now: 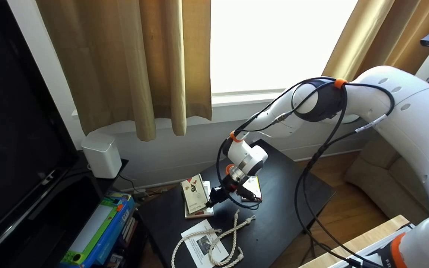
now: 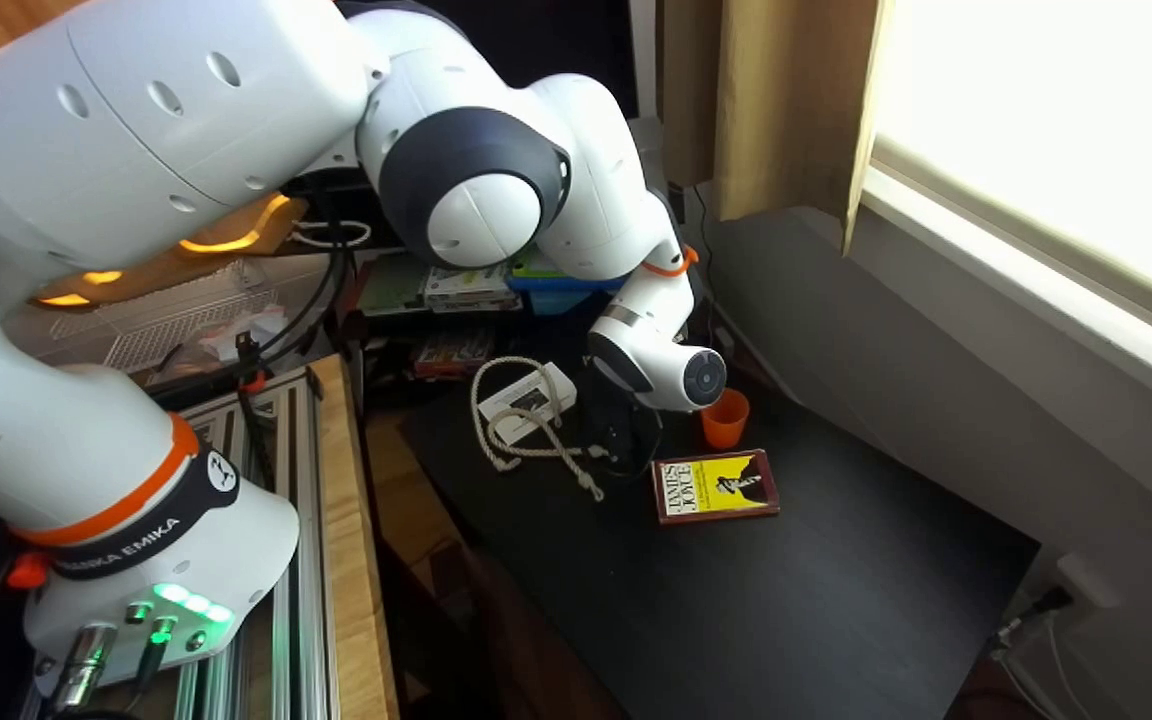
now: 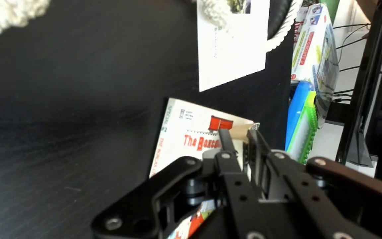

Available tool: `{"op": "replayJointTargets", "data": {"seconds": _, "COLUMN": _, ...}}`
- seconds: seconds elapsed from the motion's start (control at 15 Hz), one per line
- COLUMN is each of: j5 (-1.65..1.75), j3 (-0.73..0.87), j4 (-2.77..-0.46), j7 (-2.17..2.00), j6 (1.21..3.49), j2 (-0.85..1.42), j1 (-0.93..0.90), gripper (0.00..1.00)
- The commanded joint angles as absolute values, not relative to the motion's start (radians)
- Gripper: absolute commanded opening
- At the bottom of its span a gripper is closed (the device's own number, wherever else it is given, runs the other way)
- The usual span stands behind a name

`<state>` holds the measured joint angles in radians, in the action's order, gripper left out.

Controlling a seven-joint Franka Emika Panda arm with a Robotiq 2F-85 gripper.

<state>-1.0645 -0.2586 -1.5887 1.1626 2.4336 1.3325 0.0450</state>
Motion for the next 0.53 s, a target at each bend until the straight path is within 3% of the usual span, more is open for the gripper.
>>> {"op": "replayJointTargets", "data": {"seconds": 0.0, "j5": -1.085, "j3": -0.286, "j4": -1.683, "j7": 1.258, "j6": 2.531, "j2": 1.268, "j1": 0.056, "gripper": 0.04}}
{"op": "replayJointTargets", "data": {"seconds": 0.47, "j5": -1.252, "j3": -0.440, "j4": -1.760, "j7": 1.618, "j6": 2.682, "j2": 1.254, "j1": 0.203, "gripper": 0.04}}
